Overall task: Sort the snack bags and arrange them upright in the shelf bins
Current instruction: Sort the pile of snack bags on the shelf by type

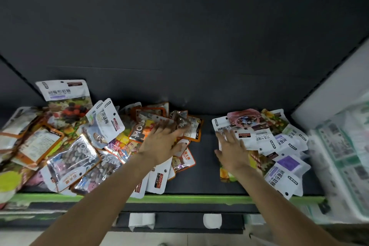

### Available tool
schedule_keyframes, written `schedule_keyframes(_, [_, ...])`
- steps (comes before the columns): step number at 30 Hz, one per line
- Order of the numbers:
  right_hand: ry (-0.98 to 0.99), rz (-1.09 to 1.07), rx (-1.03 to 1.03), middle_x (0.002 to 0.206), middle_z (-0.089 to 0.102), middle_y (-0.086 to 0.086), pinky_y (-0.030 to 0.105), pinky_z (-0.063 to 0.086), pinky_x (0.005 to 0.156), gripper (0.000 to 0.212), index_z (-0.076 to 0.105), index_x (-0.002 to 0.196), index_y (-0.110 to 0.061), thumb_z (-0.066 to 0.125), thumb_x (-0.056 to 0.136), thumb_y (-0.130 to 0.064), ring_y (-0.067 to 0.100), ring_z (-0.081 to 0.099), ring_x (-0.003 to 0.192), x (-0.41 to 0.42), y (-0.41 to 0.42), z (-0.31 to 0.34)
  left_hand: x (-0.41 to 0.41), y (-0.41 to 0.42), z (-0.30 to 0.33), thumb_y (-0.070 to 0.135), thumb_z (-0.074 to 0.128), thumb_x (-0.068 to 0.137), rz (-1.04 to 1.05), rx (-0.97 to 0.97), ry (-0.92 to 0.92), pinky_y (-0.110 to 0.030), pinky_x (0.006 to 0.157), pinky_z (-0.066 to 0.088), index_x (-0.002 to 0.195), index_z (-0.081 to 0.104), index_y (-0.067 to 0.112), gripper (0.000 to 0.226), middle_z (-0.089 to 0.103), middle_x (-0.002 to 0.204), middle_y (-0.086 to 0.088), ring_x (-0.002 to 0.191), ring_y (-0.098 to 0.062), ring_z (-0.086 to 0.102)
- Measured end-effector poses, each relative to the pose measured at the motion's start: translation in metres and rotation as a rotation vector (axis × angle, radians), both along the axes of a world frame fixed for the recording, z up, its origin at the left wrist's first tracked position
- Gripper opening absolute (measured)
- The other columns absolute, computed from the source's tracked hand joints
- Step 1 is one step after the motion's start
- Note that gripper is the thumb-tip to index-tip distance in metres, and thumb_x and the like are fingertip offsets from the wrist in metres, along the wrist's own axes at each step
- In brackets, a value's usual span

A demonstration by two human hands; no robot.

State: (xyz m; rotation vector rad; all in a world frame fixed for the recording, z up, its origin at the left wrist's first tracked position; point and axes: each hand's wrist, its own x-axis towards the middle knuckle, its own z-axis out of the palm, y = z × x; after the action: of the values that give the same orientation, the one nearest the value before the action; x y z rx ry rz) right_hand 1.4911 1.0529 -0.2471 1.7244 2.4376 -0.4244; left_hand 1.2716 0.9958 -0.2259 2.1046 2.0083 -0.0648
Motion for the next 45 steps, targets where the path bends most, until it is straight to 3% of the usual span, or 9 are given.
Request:
schedule_keyframes(3, [0.218, 0.104, 0.018, 0.158, 0.014, 0.003, 0.037, 0.018, 0.118, 0.058, 0.019, 0.15, -0.021, 0.044, 0.099, -0.026, 0.02, 0.011, 0.146, -0.028, -0.002, 0.011, -0.005, -0.019, 0.013, 0.037, 0.037, 0.1, 0.053, 0.111, -0.059, -0.035, 0.111, 0.027, 0.148, 0.021, 0.032, 0.052, 0.038, 0.147, -0.003, 0.136, -0.025, 0.031])
schedule_keyframes(8, [0.371, 0.266, -0.067, 0.158, 0.015, 0.004, 0.036, 0.023, 0.113, 0.058, 0.019, 0.151, -0.022, 0.044, 0.099, -0.027, 0.024, 0.016, 0.144, -0.08, -0.01, 0.023, -0.036, -0.048, 0.02, 0.039, 0.05, 0.093, 0.343, 0.377, 0.05, -0.037, 0.116, 0.014, 0.135, 0.046, 0.017, 0.047, 0.044, 0.142, -0.01, 0.136, -0.028, 0.032])
schedule_keyframes(13, [0.329, 0.259, -0.184, 0.155, 0.022, 0.009, 0.041, 0.025, 0.114, 0.065, 0.009, 0.152, -0.023, 0.039, 0.099, -0.044, 0.026, 0.019, 0.143, -0.121, -0.021, 0.019, -0.088, -0.054, 0.008, 0.072, 0.046, 0.081, 0.754, 0.088, -0.155, -0.045, 0.118, -0.004, 0.151, -0.01, 0.017, 0.106, -0.015, 0.158, -0.01, 0.145, -0.029, -0.015])
schedule_keyframes(20, [0.276, 0.237, -0.135, 0.16, 0.001, 0.001, 0.038, 0.01, 0.119, 0.063, 0.001, 0.152, -0.022, 0.029, 0.1, -0.044, 0.021, 0.004, 0.146, -0.178, -0.041, 0.011, -0.139, -0.057, 0.006, 0.06, 0.04, 0.092, 0.417, 0.088, -0.094, -0.048, 0.116, -0.006, 0.15, 0.0, 0.038, 0.074, -0.01, 0.159, 0.0, 0.146, -0.027, -0.011])
schedule_keyframes(26, [0.281, 0.169, -0.032, 0.156, 0.021, 0.007, 0.039, 0.025, 0.114, 0.064, 0.012, 0.151, -0.016, 0.037, 0.099, -0.042, 0.027, 0.019, 0.144, -0.26, -0.061, 0.012, -0.198, -0.074, -0.002, 0.039, 0.029, 0.101, 0.457, 0.096, -0.051, -0.052, 0.118, 0.003, 0.15, 0.002, 0.038, 0.056, -0.001, 0.16, -0.008, 0.146, -0.035, -0.001])
schedule_keyframes(29, [0.27, 0.132, -0.022, 0.151, 0.032, 0.011, 0.039, 0.032, 0.112, 0.064, 0.021, 0.148, -0.01, 0.041, 0.097, -0.043, 0.029, 0.028, 0.139, -0.287, -0.063, 0.011, -0.213, -0.085, -0.005, 0.048, 0.025, 0.099, 0.447, 0.118, -0.073, -0.05, 0.119, 0.0, 0.152, 0.01, 0.027, 0.059, -0.003, 0.16, -0.009, 0.146, -0.03, -0.007])
schedule_keyframes(32, [0.285, 0.177, -0.091, 0.15, 0.034, 0.01, 0.043, 0.035, 0.11, 0.063, 0.022, 0.148, -0.014, 0.043, 0.097, -0.044, 0.03, 0.031, 0.138, -0.295, -0.06, 0.017, -0.211, -0.082, -0.008, 0.07, 0.022, 0.088, 0.371, 0.073, -0.123, -0.051, 0.113, -0.007, 0.149, -0.009, 0.035, 0.077, -0.02, 0.155, 0.002, 0.143, -0.025, -0.017])
schedule_keyframes(40, [0.203, 0.336, -0.024, 0.16, 0.0, -0.002, 0.042, 0.013, 0.117, 0.069, 0.001, 0.152, -0.025, 0.042, 0.098, -0.039, 0.019, 0.003, 0.147, -0.276, -0.058, 0.018, -0.232, -0.071, -0.019, 0.079, 0.028, 0.08, 0.345, -0.104, -0.02, -0.058, 0.112, -0.003, 0.149, -0.002, 0.042, 0.084, -0.018, 0.156, 0.008, 0.145, -0.021, -0.017])
schedule_keyframes(45, [0.119, 0.314, 0.072, 0.159, 0.009, -0.002, 0.04, 0.019, 0.117, 0.065, 0.012, 0.151, -0.023, 0.044, 0.097, -0.04, 0.02, 0.012, 0.146, -0.292, -0.06, 0.021, -0.26, -0.082, -0.01, 0.052, 0.043, 0.094, 0.405, 0.214, -0.188, -0.048, 0.114, 0.025, 0.14, 0.04, 0.028, 0.052, 0.032, 0.15, 0.001, 0.137, -0.025, 0.034])
